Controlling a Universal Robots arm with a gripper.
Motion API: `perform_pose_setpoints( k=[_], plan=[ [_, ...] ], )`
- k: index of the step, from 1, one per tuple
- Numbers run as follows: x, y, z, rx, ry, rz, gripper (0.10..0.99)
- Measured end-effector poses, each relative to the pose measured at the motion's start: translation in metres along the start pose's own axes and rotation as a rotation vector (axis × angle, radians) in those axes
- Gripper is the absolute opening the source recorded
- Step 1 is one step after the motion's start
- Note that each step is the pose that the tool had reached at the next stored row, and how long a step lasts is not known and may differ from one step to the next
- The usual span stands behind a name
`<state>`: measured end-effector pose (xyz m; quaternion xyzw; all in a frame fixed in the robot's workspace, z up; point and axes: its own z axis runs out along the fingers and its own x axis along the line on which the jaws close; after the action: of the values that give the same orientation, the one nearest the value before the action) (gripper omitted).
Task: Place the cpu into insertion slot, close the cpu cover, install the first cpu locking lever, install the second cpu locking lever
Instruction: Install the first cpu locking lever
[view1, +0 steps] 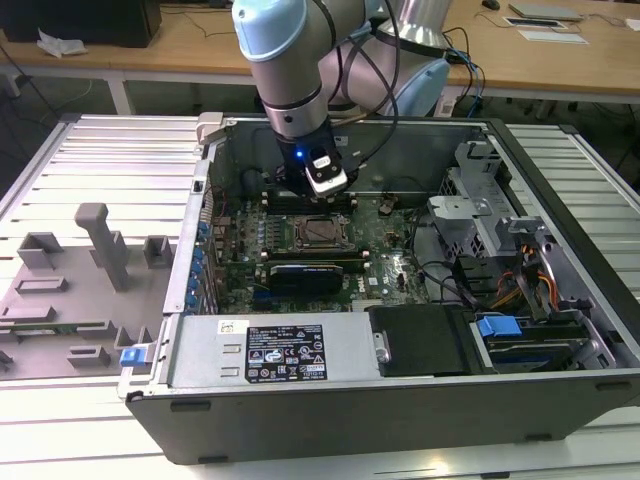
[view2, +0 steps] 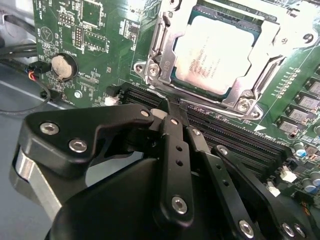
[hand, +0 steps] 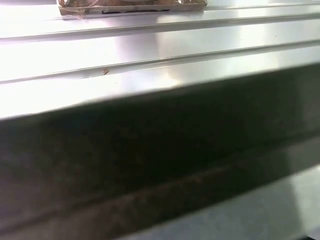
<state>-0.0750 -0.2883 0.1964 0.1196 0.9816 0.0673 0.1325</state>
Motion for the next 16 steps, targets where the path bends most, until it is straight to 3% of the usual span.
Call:
perform_pose_setpoints(
  k=[10, 14, 16],
  plan=[
    [0.0001, 0.0000, 0.0004, 0.005, -0.0033, 0.018, 0.106],
    [-0.0018, 0.0012, -0.0070, 0.005, -0.0035, 0.019, 0.106],
    [-0.0016, 0.0020, -0.0070, 0.007, -0.0048, 0.027, 0.106]
  ],
)
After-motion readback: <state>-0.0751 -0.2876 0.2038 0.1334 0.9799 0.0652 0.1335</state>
